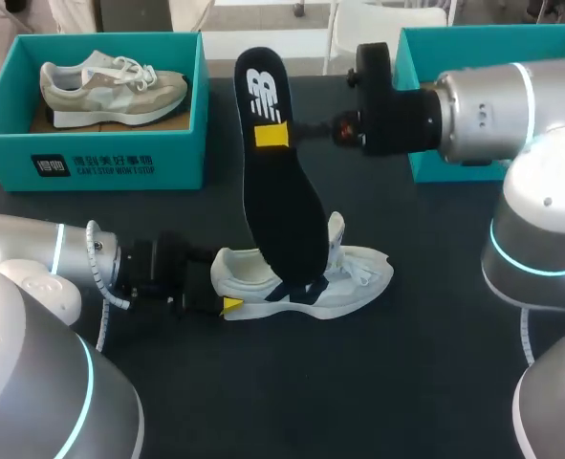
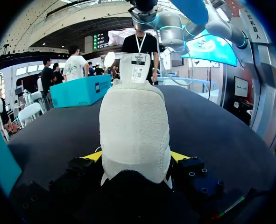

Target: Take the shoe out of the shoebox, open the shoe tongue, remove and reinsert the insole, then place the shoe into the shoebox

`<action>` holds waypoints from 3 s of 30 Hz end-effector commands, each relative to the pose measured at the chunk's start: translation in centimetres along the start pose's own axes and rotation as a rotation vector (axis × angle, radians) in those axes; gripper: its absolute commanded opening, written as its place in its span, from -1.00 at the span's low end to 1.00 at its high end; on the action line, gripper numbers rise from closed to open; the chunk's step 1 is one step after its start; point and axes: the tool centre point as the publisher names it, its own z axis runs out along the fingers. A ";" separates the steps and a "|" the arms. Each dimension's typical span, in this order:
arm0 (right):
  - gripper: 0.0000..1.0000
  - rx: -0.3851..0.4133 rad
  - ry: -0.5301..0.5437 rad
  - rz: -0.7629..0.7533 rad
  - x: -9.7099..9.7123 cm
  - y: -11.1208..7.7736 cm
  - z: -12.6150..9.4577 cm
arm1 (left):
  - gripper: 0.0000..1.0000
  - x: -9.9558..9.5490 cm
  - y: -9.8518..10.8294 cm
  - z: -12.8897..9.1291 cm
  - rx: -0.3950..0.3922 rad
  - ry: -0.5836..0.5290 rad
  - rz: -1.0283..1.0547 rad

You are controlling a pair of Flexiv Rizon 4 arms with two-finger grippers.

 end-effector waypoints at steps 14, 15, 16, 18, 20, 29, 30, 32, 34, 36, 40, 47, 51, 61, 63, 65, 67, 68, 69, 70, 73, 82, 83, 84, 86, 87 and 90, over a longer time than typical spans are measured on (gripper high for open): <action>-1.00 -0.010 -0.096 0.004 1.7 -0.8 -1.0 | -1.00 0.1 0.3 0.2 0.001 -0.001 0.000; -1.00 -0.015 -0.092 0.002 1.8 -0.8 -1.5 | -1.00 0.1 0.3 0.2 0.001 -0.001 0.000; -1.00 -0.033 -0.091 0.005 2.0 -0.8 -2.0 | -1.00 0.1 0.3 0.2 0.001 -0.001 0.000; -1.00 -0.050 -0.085 0.016 2.4 -0.9 -2.8 | -1.00 0.1 0.3 0.2 0.001 -0.001 0.000; -1.00 -0.076 -0.070 0.016 2.8 -1.1 -3.4 | -1.00 0.1 0.3 0.2 0.001 -0.001 0.000; -1.00 -0.096 -0.059 -0.020 4.9 -1.6 -4.7 | -1.00 0.1 0.3 0.2 0.001 -0.001 0.000; -1.00 -0.100 -0.053 -0.025 5.1 -1.6 -4.6 | -1.00 0.1 0.3 0.2 0.001 -0.001 0.000; -1.00 -0.106 -0.045 -0.020 5.4 -1.6 -4.6 | -1.00 0.1 0.3 0.2 0.001 -0.001 0.000; -1.00 -0.101 -0.044 -0.016 5.7 -1.6 -4.4 | -1.00 0.1 0.3 0.2 0.001 -0.001 0.000; -1.00 -0.090 -0.044 -0.022 5.9 -1.5 -4.3 | -1.00 0.1 0.3 0.2 0.001 -0.001 0.000; -1.00 -0.080 -0.041 -0.023 6.3 -1.4 -4.0 | -1.00 0.1 0.3 0.2 0.001 -0.001 0.000; -1.00 -0.072 -0.029 -0.016 6.6 -1.5 -3.8 | -1.00 0.1 0.3 0.2 0.001 -0.001 0.000; -1.00 -0.072 -0.029 -0.016 6.6 -1.5 -3.8 | -1.00 0.1 0.3 0.2 0.001 -0.001 0.000; -1.00 -0.072 -0.029 -0.016 6.6 -1.5 -3.8 | -1.00 0.1 0.3 0.2 0.001 -0.001 0.000; -1.00 -0.072 -0.029 -0.016 6.6 -1.5 -3.8 | -1.00 0.1 0.3 0.2 0.001 -0.001 0.000; -1.00 -0.072 -0.029 -0.016 6.6 -1.5 -3.8 | -1.00 0.1 0.3 0.2 0.001 -0.001 0.000; -1.00 -0.072 -0.029 -0.016 6.6 -1.5 -3.8 | -1.00 0.1 0.3 0.2 0.001 -0.001 0.000; -1.00 -0.072 -0.029 -0.016 6.6 -1.5 -3.8 | -1.00 0.1 0.3 0.2 0.001 -0.001 0.000; -1.00 -0.072 -0.029 -0.016 6.6 -1.5 -3.8 | -1.00 0.1 0.3 0.2 0.001 -0.001 0.000; -1.00 -0.072 -0.029 -0.016 6.6 -1.5 -3.8 | -1.00 0.1 0.3 0.2 0.001 -0.001 0.000; -1.00 -0.072 -0.029 -0.016 6.6 -1.5 -3.8 | -1.00 0.1 0.3 0.2 0.001 -0.001 0.000; -1.00 -0.072 -0.029 -0.016 6.6 -1.5 -3.8 | -1.00 0.1 0.3 0.2 0.001 -0.001 0.000; -1.00 -0.072 -0.029 -0.016 6.6 -1.5 -3.8 | -1.00 0.1 0.3 0.2 0.001 -0.001 0.000; -1.00 -0.072 -0.029 -0.016 6.6 -1.5 -3.8 | -1.00 0.1 0.3 0.2 0.001 -0.001 0.000; -1.00 -0.072 -0.029 -0.016 6.6 -1.5 -3.8 | -1.00 0.1 0.3 0.2 0.001 -0.001 0.000; -1.00 -0.072 -0.029 -0.016 6.6 -1.5 -3.8 | -1.00 0.1 0.3 0.2 0.001 -0.001 0.000; -1.00 -0.072 -0.029 -0.016 6.6 -1.5 -3.8 | -1.00 -0.1 0.6 -0.4 -0.001 -0.016 -0.021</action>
